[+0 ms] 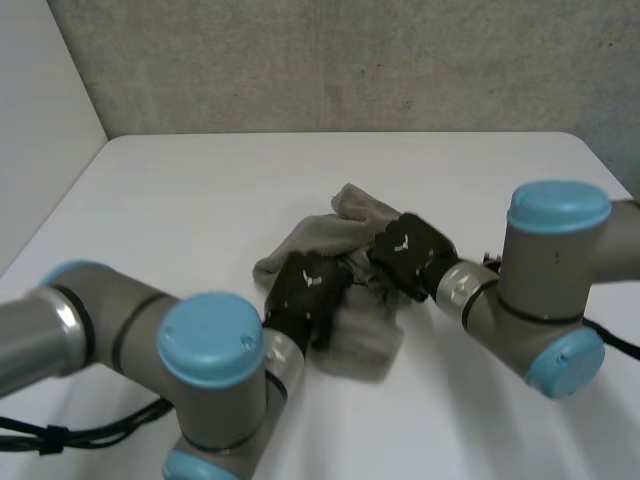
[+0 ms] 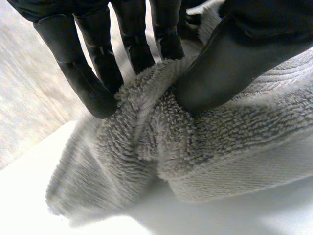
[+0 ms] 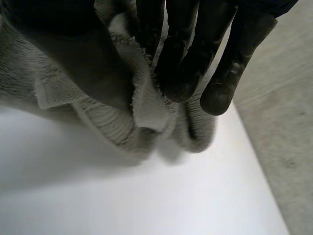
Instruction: Fold the towel.
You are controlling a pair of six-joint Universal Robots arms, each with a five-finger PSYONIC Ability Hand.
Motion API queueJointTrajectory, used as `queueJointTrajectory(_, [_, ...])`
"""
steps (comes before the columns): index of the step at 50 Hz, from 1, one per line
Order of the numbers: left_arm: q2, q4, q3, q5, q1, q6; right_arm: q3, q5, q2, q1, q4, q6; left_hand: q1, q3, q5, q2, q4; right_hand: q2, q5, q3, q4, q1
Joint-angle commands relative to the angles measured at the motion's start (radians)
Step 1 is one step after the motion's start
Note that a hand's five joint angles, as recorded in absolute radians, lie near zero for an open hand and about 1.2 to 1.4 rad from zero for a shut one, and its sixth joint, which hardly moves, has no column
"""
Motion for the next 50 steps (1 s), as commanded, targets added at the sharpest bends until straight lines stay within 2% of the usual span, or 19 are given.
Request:
queueJointTrajectory(1, [0.187, -0.035, 0.127, 0.002, 0.154, 0.048, -0.27, 0.004, -0.101, -0.053, 0.009, 0.279, 0.002, -0.138, -0.228, -0.052, -0.112, 0.126, 0.096, 0.074, 0.065, 0.205])
queueJointTrajectory(2, [0.215, -0.04, 0.177, -0.003, 0.186, 0.031, -0.27, 0.005, -0.102, -0.053, 0.009, 0.281, 0.002, -0.138, -0.228, -0.052, -0.112, 0.126, 0.096, 0.074, 0.065, 0.205])
queueJointTrajectory(3, [0.215, -0.04, 0.178, -0.003, 0.187, 0.031, -0.313, 0.033, -0.144, -0.093, -0.055, 0.44, 0.002, -0.138, -0.228, -0.052, -0.112, 0.126, 0.096, 0.074, 0.065, 0.205])
queueJointTrajectory(4, [0.244, -0.045, 0.229, -0.007, 0.214, -0.002, -0.313, 0.034, -0.145, -0.093, -0.056, 0.442, 0.002, -0.138, -0.228, -0.052, -0.112, 0.126, 0.096, 0.074, 0.065, 0.205])
queueJointTrajectory(6, [0.267, -0.052, 0.271, -0.013, 0.236, -0.055, -0.387, 0.133, -0.21, -0.186, -0.126, 0.749, 0.002, -0.138, -0.228, -0.052, -0.112, 0.126, 0.096, 0.074, 0.065, 0.205])
queueJointTrajectory(9, [0.31, -0.096, 0.314, -0.032, 0.295, -0.176, -0.459, 0.14, -0.244, -0.268, 0.005, 0.863, 0.002, -0.138, -0.228, -0.052, -0.112, 0.126, 0.096, 0.074, 0.065, 0.205])
queueJointTrajectory(13, [0.326, -0.231, 0.31, -0.03, 0.342, -0.318, -0.487, 0.072, -0.226, -0.289, 0.16, 0.845, 0.002, -0.138, -0.228, -0.052, -0.112, 0.126, 0.096, 0.074, 0.065, 0.205])
queueJointTrajectory(17, [0.326, -0.323, 0.281, -0.024, 0.342, -0.375, -0.449, -0.006, -0.203, -0.286, 0.314, 0.732, 0.002, -0.138, -0.228, -0.052, -0.112, 0.126, 0.096, 0.074, 0.065, 0.205])
queueJointTrajectory(21, [0.332, -0.409, 0.204, 0.023, 0.337, -0.389, -0.375, -0.026, -0.198, -0.285, 0.389, 0.61, 0.002, -0.138, -0.228, -0.052, -0.112, 0.126, 0.096, 0.074, 0.065, 0.205])
queueJointTrajectory(27, [0.352, -0.43, 0.139, 0.059, 0.346, -0.388, -0.306, -0.014, -0.2, -0.286, 0.472, 0.395, 0.002, -0.138, -0.228, -0.052, -0.112, 0.126, 0.096, 0.074, 0.065, 0.205])
queueJointTrajectory(32, [0.355, -0.427, 0.153, 0.062, 0.363, -0.388, -0.332, -0.015, -0.197, -0.283, 0.471, 0.383, 0.002, -0.138, -0.228, -0.052, -0.112, 0.126, 0.096, 0.074, 0.065, 0.205])
queueJointTrajectory(37, [0.309, -0.416, 0.318, 0.062, 0.426, -0.391, -0.425, -0.026, -0.139, -0.273, 0.449, 0.41, 0.002, -0.138, -0.228, -0.052, -0.112, 0.126, 0.096, 0.074, 0.065, 0.205])
queueJointTrajectory(40, [0.257, -0.407, 0.4, 0.062, 0.429, -0.391, -0.549, -0.023, -0.065, -0.222, 0.356, 0.442, 0.002, -0.138, -0.228, -0.052, -0.112, 0.126, 0.096, 0.074, 0.065, 0.205])
queueJointTrajectory(42, [0.16, -0.404, 0.62, 0.059, 0.431, -0.408, -0.617, -0.015, -0.034, -0.185, 0.267, 0.468, 0.002, -0.138, -0.228, -0.052, -0.112, 0.126, 0.096, 0.074, 0.065, 0.205])
queueJointTrajectory(44, [0.127, -0.402, 0.726, 0.06, 0.428, -0.42, -0.654, 0.012, -0.019, -0.145, -0.014, 0.562, 0.002, -0.138, -0.228, -0.052, -0.112, 0.126, 0.096, 0.074, 0.065, 0.205])
queueJointTrajectory(45, [0.113, -0.388, 0.81, 0.066, 0.428, -0.45, -0.654, 0.012, -0.019, -0.145, -0.016, 0.563, 0.002, -0.138, -0.228, -0.052, -0.112, 0.126, 0.096, 0.074, 0.065, 0.205])
queueJointTrajectory(47, [0.109, -0.359, 0.867, 0.073, 0.438, -0.498, -0.616, 0.028, -0.039, -0.144, -0.186, 0.609, 0.002, -0.138, -0.228, -0.052, -0.112, 0.126, 0.096, 0.074, 0.065, 0.205])
queueJointTrajectory(49, [0.112, -0.307, 0.888, 0.08, 0.444, -0.558, -0.521, 0.055, -0.123, -0.156, -0.455, 0.698, 0.002, -0.138, -0.228, -0.052, -0.112, 0.126, 0.096, 0.074, 0.065, 0.205])
queueJointTrajectory(50, [0.115, -0.252, 0.879, 0.091, 0.457, -0.62, -0.52, 0.055, -0.123, -0.156, -0.456, 0.698, 0.002, -0.138, -0.228, -0.052, -0.112, 0.126, 0.096, 0.074, 0.065, 0.205])
